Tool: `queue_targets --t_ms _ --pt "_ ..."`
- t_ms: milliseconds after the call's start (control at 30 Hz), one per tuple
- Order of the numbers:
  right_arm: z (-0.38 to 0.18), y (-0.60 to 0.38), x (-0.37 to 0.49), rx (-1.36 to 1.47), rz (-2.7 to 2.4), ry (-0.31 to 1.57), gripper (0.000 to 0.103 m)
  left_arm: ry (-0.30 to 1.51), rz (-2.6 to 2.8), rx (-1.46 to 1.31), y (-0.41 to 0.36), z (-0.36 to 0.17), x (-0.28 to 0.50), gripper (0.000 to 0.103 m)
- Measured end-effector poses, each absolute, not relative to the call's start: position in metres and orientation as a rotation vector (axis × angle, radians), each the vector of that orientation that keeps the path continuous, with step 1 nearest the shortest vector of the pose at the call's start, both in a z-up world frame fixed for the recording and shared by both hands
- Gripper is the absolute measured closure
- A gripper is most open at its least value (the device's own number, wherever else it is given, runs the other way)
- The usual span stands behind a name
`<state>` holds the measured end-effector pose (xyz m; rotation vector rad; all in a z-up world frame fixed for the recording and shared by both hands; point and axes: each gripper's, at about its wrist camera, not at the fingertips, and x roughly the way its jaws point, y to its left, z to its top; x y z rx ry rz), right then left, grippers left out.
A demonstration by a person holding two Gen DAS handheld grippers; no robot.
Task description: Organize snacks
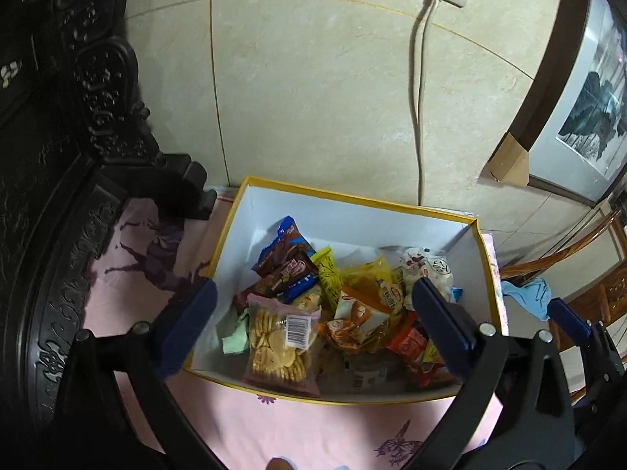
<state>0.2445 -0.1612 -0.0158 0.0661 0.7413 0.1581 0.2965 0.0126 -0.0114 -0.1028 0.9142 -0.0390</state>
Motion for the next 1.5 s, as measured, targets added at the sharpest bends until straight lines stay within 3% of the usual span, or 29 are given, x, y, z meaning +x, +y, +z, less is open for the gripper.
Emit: queue_targets --t_ms 1500 --pt "-0.0175 -0.1542 0.2375 0.057 0.144 0.747 0.001 0.919 0.025 -0.023 0.0128 -0.0025 0.2927 0.002"
